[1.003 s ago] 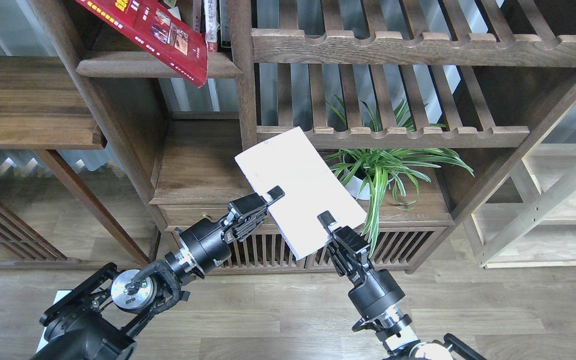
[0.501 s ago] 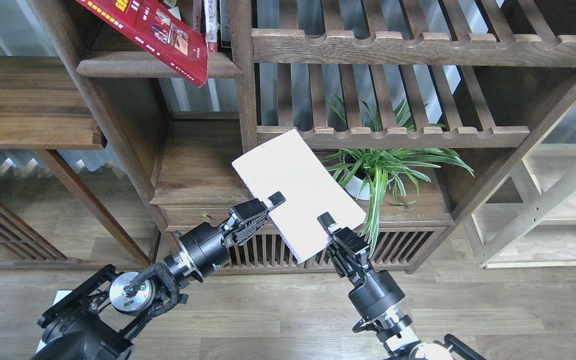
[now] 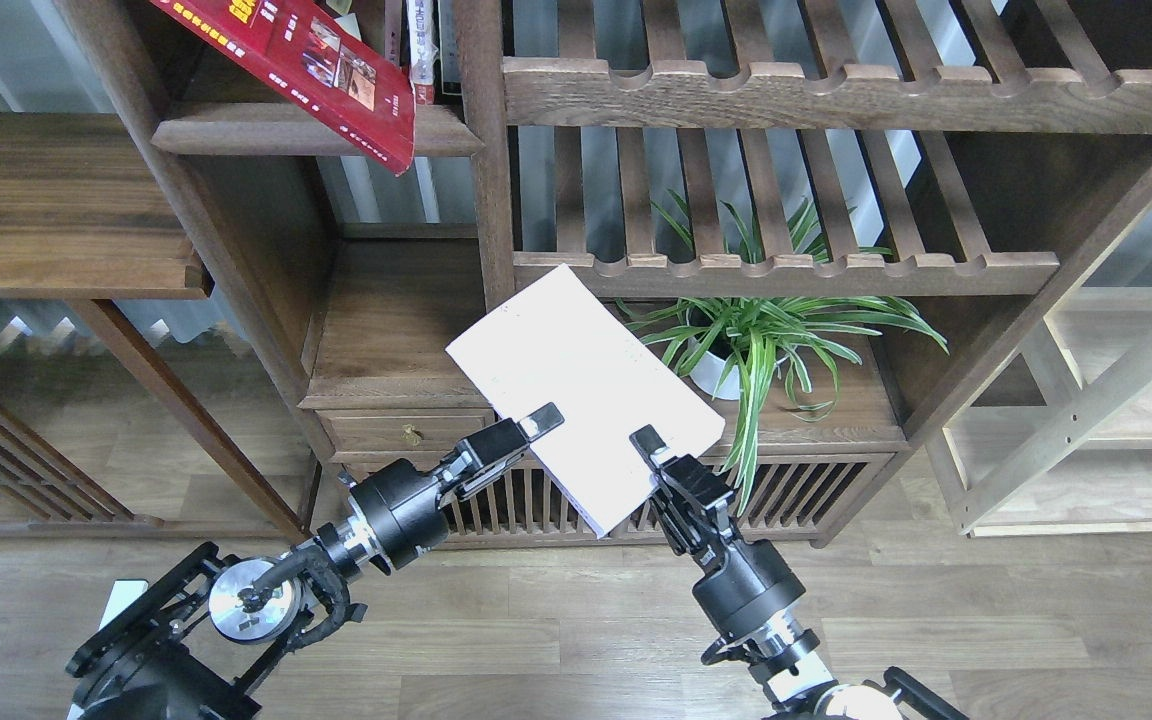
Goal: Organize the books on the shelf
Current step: 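Hold the white book with the left gripper and release the right gripper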
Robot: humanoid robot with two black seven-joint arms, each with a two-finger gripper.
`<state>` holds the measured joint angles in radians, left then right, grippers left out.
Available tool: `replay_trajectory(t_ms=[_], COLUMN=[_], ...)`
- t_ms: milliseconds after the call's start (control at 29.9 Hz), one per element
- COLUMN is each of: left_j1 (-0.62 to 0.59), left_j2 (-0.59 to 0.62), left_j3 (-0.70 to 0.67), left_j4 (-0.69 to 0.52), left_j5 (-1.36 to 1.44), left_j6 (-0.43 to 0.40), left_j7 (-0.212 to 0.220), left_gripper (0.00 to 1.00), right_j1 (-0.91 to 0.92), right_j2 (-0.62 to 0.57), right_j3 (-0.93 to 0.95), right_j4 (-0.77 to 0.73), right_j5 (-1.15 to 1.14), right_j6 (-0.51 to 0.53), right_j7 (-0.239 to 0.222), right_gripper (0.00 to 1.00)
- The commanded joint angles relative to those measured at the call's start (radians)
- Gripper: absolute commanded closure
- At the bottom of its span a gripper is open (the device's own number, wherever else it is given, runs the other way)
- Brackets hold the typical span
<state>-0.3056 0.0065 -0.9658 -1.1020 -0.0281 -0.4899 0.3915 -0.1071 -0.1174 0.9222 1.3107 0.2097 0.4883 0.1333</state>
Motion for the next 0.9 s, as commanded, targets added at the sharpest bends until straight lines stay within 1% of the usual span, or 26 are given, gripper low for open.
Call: replay_trajectory(t_ms=[0,67,100,167,234,368,602,769,869], left_j1=[0.028,0.037,0.045,0.074,0.094,0.134,0.214,0.296,0.338], left_j2=[-0.007,-0.007,-0.007,-0.007,-0.007,-0.007,-0.007,-0.007,-0.007], left_j3=[-0.088,-0.116,-0.134,-0.148,-0.163,-0.220,-0.263,-0.355,-0.404], left_j4=[-0.004,-0.019,-0.031,-0.068,-0.105,-0.145,-0.205,-0.291,-0.335], left_j5=[0.043,0.062,0.071,0.082,0.108,0.178,0.286,0.477,0.534], left_j6=[0.001,0.001,0.001,0.001,0.001,0.001,0.001,0.001,0.001], left_j7=[-0.005,-0.005,-0.005,0.001,0.001,0.003,0.003,0.001,0.000], left_gripper=[1.00,1.00,1.00,1.00,1.00,1.00,0.99,0.99,0.99], right_j1=[-0.002,-0.003,-0.011,-0.022,-0.034,-0.051,-0.051,-0.045,-0.039], right_j2=[-0.001,-0.001,-0.002,-0.004,-0.005,-0.016,-0.027,-0.027,-0.025], right_j3=[0.003,0.004,0.006,0.018,0.039,0.075,0.090,0.132,0.142], right_j4=[-0.001,-0.001,-0.001,-0.002,-0.010,-0.022,-0.033,-0.077,-0.088], right_j5=[0.002,0.000,0.000,-0.001,-0.003,-0.001,-0.001,0.000,0.000], right_j6=[0.000,0.000,0.000,0.000,-0.004,-0.005,-0.005,-0.007,-0.007], right_j7=[0.003,0.005,0.005,0.005,0.006,0.006,0.006,0.005,0.005], right_gripper=[0.70,0.58,0.48,0.32,0.23,0.17,0.12,0.10,0.09])
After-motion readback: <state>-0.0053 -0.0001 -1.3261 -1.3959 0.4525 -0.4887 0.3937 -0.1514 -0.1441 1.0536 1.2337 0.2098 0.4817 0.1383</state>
